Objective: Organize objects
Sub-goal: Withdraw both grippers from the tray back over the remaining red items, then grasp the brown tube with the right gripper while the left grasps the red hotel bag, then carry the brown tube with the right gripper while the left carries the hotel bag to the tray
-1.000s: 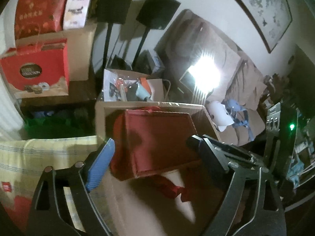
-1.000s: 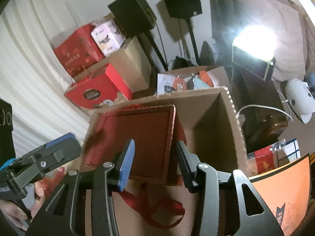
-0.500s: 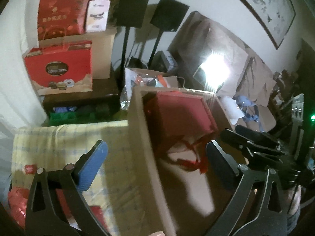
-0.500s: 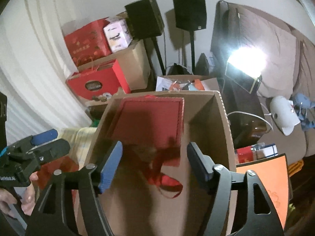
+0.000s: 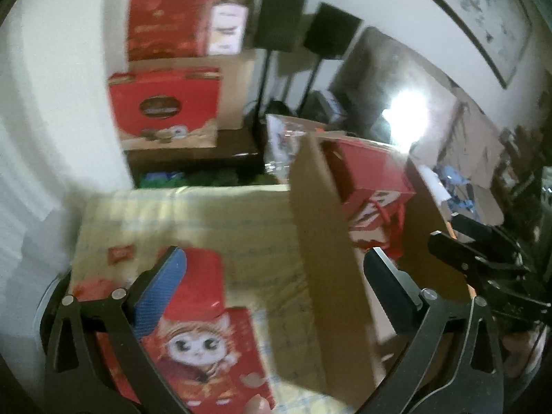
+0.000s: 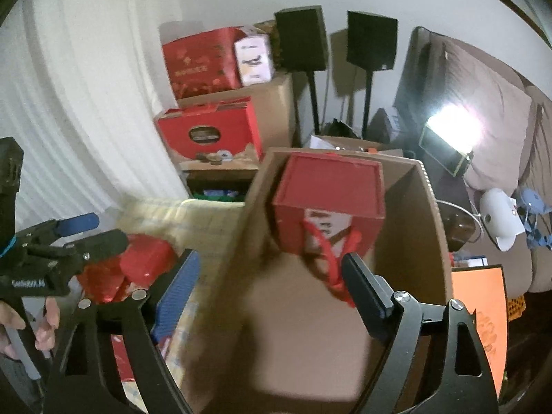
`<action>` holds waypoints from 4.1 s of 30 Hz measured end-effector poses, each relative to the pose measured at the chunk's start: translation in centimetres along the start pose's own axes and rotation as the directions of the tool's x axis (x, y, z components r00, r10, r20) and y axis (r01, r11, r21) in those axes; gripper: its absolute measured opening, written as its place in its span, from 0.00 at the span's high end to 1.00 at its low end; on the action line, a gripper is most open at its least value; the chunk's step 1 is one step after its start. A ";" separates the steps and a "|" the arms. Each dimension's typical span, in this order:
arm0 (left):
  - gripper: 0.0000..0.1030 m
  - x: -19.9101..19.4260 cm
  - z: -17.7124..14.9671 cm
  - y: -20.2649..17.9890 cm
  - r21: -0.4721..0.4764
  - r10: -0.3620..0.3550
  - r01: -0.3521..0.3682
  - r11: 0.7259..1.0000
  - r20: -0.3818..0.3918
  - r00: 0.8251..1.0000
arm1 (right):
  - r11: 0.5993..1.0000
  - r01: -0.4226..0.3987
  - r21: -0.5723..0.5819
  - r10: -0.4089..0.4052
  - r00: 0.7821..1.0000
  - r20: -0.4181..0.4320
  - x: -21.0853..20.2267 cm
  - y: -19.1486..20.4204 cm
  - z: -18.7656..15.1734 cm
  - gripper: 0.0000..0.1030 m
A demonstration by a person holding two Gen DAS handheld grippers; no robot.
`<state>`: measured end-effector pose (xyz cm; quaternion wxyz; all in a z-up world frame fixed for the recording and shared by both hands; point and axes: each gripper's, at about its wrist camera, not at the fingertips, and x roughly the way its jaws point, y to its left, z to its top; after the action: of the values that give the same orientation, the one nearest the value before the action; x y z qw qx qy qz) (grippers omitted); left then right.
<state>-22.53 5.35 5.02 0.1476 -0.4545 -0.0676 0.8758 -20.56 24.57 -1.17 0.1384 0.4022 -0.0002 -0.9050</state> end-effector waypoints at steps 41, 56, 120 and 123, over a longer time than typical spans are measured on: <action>0.00 -4.8 -10.1 16.5 -0.111 0.221 -0.213 0.971 0.056 0.974 | 0.975 -0.187 -0.122 0.175 0.979 -0.100 6.4 16.5 -4.1 0.02; 0.00 -2.3 -15.3 20.0 -0.223 0.190 -0.189 0.956 -0.015 0.982 | 0.964 -0.232 -0.133 0.205 0.960 -0.191 10.1 18.9 -8.6 0.04; 0.66 0.7 -17.7 20.3 -0.190 0.216 -0.226 0.955 -0.075 0.974 | 0.925 -0.324 -0.200 0.277 0.933 -0.230 11.9 19.6 -10.9 0.84; 0.66 -0.1 -17.9 20.6 -0.206 0.208 -0.217 0.954 -0.064 0.976 | 0.926 -0.323 -0.195 0.279 0.934 -0.222 11.6 19.6 -10.6 0.84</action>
<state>-11.92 -14.49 -10.44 0.0044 -0.4905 -0.1083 0.8647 -15.32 4.04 -14.62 0.3207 0.4635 0.0550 -0.8242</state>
